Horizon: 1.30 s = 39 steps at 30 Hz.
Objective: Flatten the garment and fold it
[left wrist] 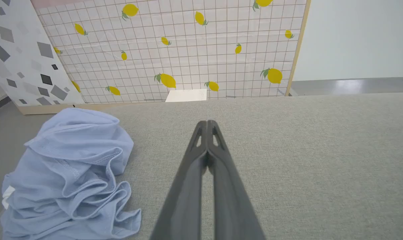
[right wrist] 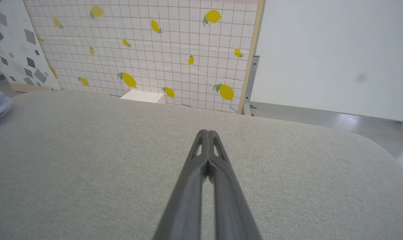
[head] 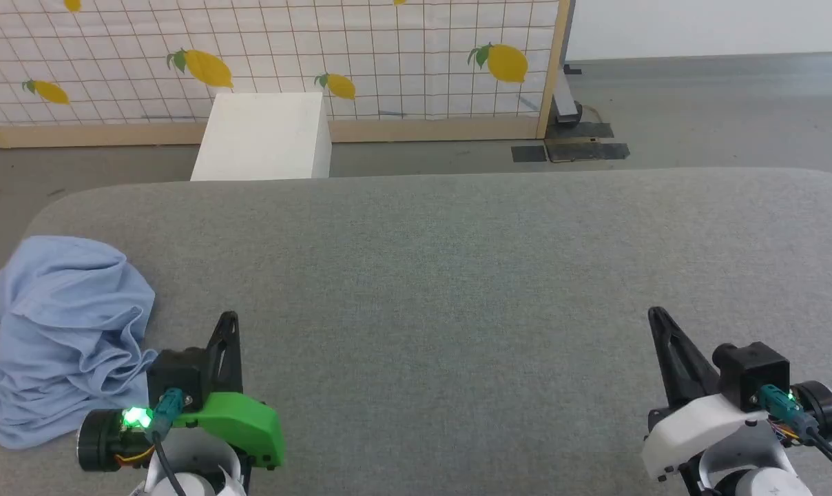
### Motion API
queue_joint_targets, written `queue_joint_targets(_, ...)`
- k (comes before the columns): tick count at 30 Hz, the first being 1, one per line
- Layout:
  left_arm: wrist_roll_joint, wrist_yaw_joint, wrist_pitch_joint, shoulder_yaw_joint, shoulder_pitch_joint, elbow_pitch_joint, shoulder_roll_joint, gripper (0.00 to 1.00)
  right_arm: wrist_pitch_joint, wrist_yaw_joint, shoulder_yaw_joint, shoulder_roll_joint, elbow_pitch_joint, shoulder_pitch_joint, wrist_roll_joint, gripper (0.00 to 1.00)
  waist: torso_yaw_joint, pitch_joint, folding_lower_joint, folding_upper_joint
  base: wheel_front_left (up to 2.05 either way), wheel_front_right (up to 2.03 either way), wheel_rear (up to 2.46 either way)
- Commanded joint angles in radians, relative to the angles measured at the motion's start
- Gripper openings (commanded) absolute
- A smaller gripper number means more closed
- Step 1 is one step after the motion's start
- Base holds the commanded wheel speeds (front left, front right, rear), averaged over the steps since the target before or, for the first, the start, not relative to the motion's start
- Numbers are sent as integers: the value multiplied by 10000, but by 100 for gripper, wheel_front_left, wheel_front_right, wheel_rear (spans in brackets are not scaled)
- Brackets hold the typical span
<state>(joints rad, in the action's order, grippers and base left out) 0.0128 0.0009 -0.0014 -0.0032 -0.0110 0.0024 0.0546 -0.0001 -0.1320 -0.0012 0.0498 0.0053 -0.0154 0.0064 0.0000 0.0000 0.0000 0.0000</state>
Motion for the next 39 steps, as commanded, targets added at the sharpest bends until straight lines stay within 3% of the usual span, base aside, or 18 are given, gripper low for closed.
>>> queue_joint_targets(1,-128,-9,14,32,110,-24,-44,0,1,13,12,4,-53,154,-64,0,0,0,0,0,0,0,0)
queue_joint_targets(22,0,0,-1,0,0,0,0,0,0,0,-2,0,0,0,0,0,0,0,0,0,0,0,0)
queue_joint_targets(23,12,1,-1,-7,-2,2,2,100,-1,0,-4,0,4,-2,2,100,0,0,0,0,0,0,0)
queue_joint_targets(39,194,217,-286,-257,-125,242,10,100,-218,1,-99,0,69,22,-19,100,258,-12,0,0,0,0,0)
